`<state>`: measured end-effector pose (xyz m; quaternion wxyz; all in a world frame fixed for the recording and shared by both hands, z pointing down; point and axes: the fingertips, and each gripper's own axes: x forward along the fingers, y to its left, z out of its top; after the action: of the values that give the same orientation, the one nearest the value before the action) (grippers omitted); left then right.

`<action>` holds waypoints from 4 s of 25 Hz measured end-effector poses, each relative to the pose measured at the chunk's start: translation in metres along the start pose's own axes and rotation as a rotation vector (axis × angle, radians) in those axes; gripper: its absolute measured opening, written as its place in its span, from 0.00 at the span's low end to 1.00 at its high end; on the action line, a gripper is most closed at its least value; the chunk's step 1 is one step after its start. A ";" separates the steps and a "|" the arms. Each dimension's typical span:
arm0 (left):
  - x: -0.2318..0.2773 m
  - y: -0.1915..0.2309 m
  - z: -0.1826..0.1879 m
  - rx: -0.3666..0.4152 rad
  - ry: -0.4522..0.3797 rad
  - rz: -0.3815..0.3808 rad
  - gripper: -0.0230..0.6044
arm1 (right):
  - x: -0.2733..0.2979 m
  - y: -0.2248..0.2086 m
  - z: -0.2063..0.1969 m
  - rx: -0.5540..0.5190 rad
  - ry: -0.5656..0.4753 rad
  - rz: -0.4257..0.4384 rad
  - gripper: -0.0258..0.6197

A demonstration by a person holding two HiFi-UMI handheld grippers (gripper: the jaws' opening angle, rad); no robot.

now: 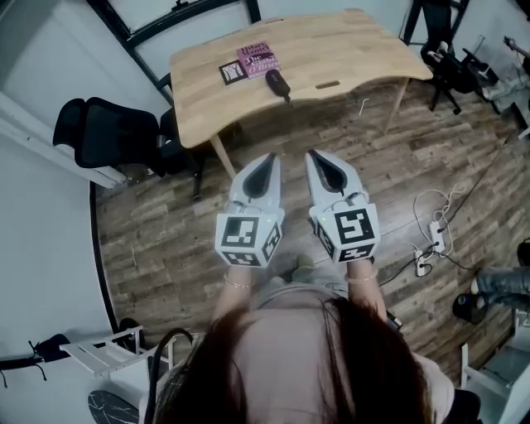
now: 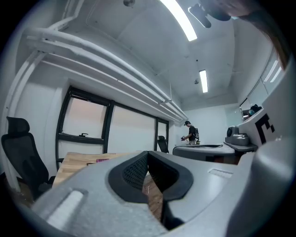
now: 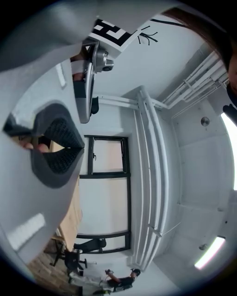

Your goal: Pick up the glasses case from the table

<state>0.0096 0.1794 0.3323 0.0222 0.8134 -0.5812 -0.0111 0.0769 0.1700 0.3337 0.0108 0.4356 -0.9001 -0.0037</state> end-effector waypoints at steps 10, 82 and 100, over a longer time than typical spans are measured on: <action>0.043 0.002 -0.002 0.009 -0.006 0.044 0.04 | 0.022 -0.044 -0.002 0.032 -0.015 0.033 0.04; 0.250 0.218 -0.009 -0.029 0.035 -0.070 0.04 | 0.328 -0.109 -0.020 -0.143 0.074 -0.097 0.04; 0.317 0.247 -0.024 -0.038 0.068 -0.069 0.04 | 0.391 -0.139 -0.051 -0.128 0.139 -0.060 0.04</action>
<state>-0.1202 -0.2004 0.3713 0.0570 0.8324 -0.5513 0.0048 -0.0559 -0.2225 0.3892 0.1008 0.4602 -0.8815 -0.0313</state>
